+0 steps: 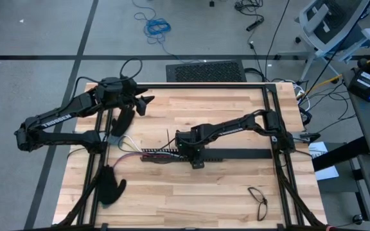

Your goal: Ziptie cables

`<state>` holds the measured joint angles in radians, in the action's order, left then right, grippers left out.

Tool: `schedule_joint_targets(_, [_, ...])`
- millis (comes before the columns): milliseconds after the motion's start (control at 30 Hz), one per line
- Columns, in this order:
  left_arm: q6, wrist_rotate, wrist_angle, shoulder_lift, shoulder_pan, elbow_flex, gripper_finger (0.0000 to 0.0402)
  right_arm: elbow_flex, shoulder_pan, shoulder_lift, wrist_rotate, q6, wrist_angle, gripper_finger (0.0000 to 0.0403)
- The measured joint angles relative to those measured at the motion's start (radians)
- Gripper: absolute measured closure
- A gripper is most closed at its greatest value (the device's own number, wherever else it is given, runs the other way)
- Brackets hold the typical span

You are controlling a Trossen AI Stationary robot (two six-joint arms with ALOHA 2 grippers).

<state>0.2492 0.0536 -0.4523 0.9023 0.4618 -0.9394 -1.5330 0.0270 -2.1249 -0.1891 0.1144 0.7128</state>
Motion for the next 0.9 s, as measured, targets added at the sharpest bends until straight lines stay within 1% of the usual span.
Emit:
schedule_joint_targets(200, [-0.019,0.0,-0.007,0.013,0.0,0.001,0.0139,0.001,0.002,0.014,-0.001,-0.042,0.001,0.0126])
schedule_joint_targets(400, [-0.02,0.0,-0.005,0.019,0.0,0.001,0.0139,0.001,-0.006,0.015,0.004,-0.05,0.02,0.0126])
schedule_joint_targets(533, [-0.022,-0.001,-0.005,0.019,0.0,0.001,0.0139,0.001,-0.004,0.016,0.066,0.007,0.005,0.0126])
schedule_joint_targets(767, [-0.021,-0.011,-0.006,0.019,0.0,0.001,0.0139,0.001,-0.005,0.016,0.123,0.077,-0.008,0.0126])
schedule_joint_targets(900, [-0.022,-0.021,-0.007,0.023,0.0,0.001,0.0139,0.001,-0.005,0.016,0.139,0.068,-0.016,0.0126])
